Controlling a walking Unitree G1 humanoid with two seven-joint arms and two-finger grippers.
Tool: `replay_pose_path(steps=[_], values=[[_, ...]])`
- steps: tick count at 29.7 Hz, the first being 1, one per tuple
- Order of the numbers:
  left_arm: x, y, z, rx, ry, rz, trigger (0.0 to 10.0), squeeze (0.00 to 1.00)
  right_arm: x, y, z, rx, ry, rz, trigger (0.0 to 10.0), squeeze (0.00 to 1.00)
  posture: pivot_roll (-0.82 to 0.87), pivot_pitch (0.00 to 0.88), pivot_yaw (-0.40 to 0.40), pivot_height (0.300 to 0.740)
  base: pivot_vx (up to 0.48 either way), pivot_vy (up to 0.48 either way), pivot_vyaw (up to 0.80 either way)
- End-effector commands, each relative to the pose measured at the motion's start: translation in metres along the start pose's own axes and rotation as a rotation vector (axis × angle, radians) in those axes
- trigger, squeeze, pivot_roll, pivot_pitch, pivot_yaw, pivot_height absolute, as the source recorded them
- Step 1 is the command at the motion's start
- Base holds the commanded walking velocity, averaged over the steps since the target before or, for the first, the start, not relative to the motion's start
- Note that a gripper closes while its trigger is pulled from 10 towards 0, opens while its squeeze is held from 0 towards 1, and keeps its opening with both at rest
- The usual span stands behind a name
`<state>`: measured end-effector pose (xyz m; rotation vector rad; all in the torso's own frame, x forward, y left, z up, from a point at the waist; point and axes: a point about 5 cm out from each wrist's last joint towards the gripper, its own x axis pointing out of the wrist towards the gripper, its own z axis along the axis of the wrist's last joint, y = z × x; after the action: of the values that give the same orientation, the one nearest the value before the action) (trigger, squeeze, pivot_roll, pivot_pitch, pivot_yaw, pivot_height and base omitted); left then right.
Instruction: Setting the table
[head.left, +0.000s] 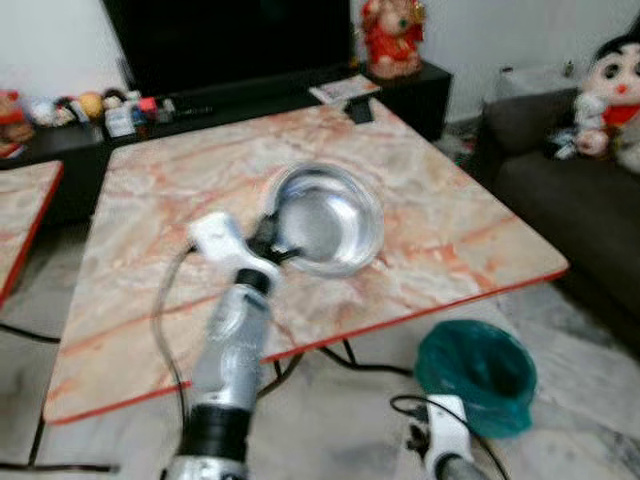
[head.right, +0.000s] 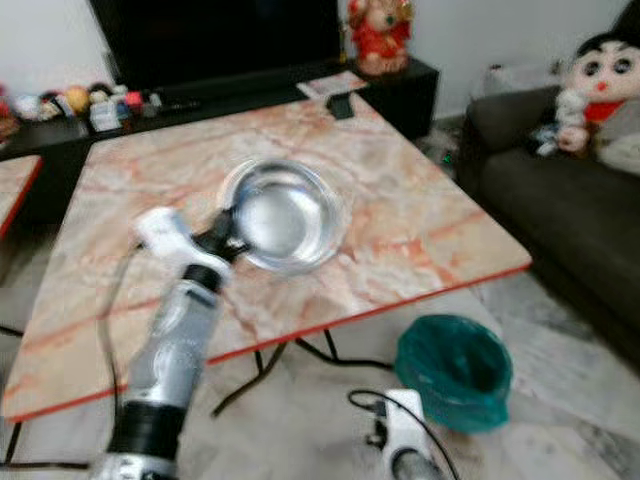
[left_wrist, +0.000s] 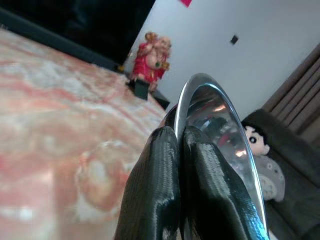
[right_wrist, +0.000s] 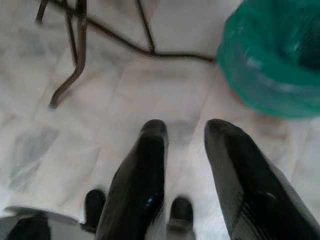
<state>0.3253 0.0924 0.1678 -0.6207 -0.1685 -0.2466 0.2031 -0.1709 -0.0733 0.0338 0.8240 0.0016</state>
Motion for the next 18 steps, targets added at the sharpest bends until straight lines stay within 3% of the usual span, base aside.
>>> replay_pose_path(steps=[1,7,10,12,18], values=[[-0.004,0.010,0.012,0.031,-0.031,0.018,10.0,0.00,0.002,0.013,0.002,0.012,-0.004,0.028,10.0,0.00,0.03,0.000,0.052,0.740,0.337,0.000,0.00],[-0.006,0.006,0.008,0.040,0.010,-0.024,10.0,0.00,0.002,0.013,0.002,0.013,-0.003,0.028,10.0,0.00,0.03,0.000,0.052,0.740,0.311,0.000,0.00],[-0.012,-0.003,-0.015,0.118,0.182,-0.138,10.0,0.00,0.002,0.013,0.001,0.017,0.000,0.025,10.0,0.00,0.04,0.000,0.056,0.740,0.000,0.000,0.00],[-0.016,-0.006,-0.023,0.142,0.240,-0.167,10.0,0.00,0.002,0.013,0.001,0.019,0.001,0.024,10.0,0.00,0.04,0.000,0.056,0.740,0.000,0.000,0.00],[-0.012,-0.008,-0.030,0.089,0.287,-0.126,10.0,0.00,0.002,0.013,0.002,0.028,-0.004,0.019,10.0,0.00,0.03,0.000,0.065,0.740,0.000,0.000,0.00]])
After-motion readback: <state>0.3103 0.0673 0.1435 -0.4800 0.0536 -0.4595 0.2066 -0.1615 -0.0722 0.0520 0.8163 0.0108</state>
